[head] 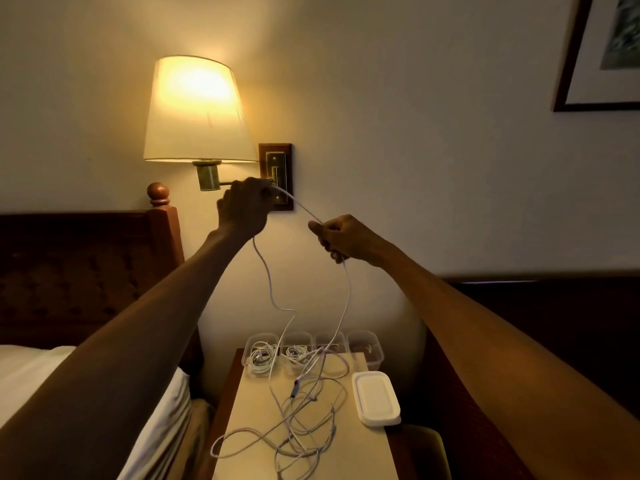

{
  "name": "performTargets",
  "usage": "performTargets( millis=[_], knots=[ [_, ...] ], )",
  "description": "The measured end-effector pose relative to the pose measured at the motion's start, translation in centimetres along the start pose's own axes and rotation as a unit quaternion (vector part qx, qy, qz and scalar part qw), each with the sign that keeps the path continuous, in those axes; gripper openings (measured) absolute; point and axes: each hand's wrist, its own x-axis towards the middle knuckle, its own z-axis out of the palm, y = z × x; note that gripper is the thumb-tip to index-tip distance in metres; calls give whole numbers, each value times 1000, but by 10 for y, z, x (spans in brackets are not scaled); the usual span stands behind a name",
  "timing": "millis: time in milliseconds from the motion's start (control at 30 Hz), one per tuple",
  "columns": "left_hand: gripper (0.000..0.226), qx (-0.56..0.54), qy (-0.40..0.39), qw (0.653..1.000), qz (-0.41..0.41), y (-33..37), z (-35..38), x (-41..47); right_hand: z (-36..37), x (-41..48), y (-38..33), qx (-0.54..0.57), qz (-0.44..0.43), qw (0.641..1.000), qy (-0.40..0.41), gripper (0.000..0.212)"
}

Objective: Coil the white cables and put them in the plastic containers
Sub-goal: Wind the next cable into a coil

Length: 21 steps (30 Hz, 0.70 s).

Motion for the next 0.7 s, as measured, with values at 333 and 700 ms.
performTargets(
  millis=[333,700],
  knots=[
    [49,-67,-275,958,33,4,13,-16,4,-1,4,-45,-4,999,-3,47],
    [17,6,-38,999,-19,-7,4,2,2,-5,10,-2,36,998,-49,47]
  ],
)
